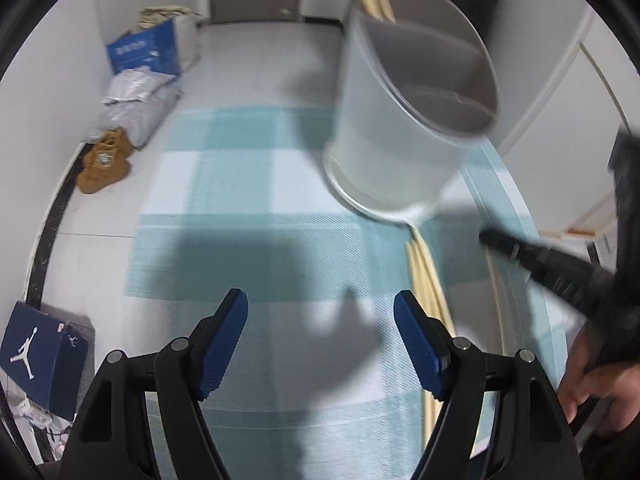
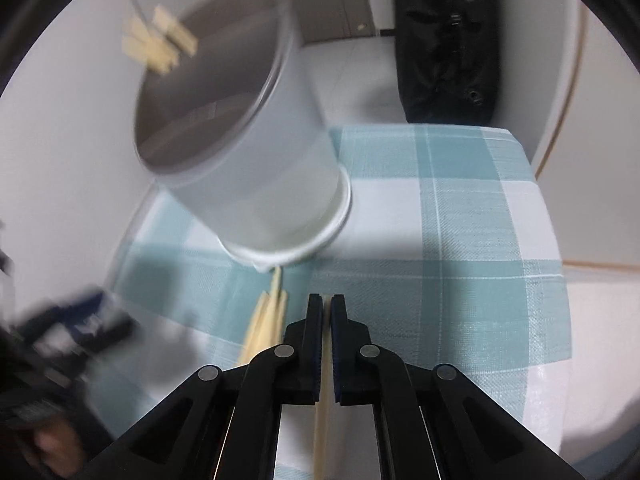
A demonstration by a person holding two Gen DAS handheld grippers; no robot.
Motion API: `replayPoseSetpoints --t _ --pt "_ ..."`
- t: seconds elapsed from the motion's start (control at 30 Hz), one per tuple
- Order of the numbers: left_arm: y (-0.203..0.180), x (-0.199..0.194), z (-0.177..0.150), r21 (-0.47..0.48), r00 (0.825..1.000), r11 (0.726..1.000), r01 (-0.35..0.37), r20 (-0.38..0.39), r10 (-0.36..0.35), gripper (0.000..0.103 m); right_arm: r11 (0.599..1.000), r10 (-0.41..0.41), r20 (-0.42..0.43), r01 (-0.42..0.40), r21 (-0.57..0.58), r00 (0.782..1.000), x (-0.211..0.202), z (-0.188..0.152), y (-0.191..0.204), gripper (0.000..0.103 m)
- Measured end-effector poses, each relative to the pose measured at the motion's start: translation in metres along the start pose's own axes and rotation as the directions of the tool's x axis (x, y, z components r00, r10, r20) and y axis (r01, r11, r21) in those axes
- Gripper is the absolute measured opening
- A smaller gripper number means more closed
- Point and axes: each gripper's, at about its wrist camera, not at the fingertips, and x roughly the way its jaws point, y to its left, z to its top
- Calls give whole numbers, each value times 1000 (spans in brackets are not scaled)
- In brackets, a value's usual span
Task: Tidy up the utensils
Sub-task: 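Close the right tool on a bundle of chopsticks and lift it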
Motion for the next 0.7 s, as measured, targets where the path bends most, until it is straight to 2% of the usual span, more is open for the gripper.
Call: replayPoseSetpoints --t 0.1,0.23,0.33,0.5,0.57,0.7 --pt "-13 11 -2 35 999 999 -4 -46 6 72 995 61 54 -65 75 997 -17 4 -17 3" --pt "-20 21 -5 30 996 999 10 -93 -7 72 967 156 129 -178 184 979 -40 4 -44 3" --pt "-23 24 -4 27 994 1000 8 -105 -5 72 945 195 167 -231 232 966 -43 6 -48 3" --pt "-28 35 -3 34 990 998 -44 -133 49 71 942 207 202 -251 221 957 -50 8 -46 3" --pt "-31 34 -2 47 990 997 -60 -122 66 72 945 210 209 -254 207 955 -54 10 -45 3" --pt "-33 35 -2 38 990 997 -66 -121 70 72 945 225 220 -268 189 949 -58 11 -43 3"
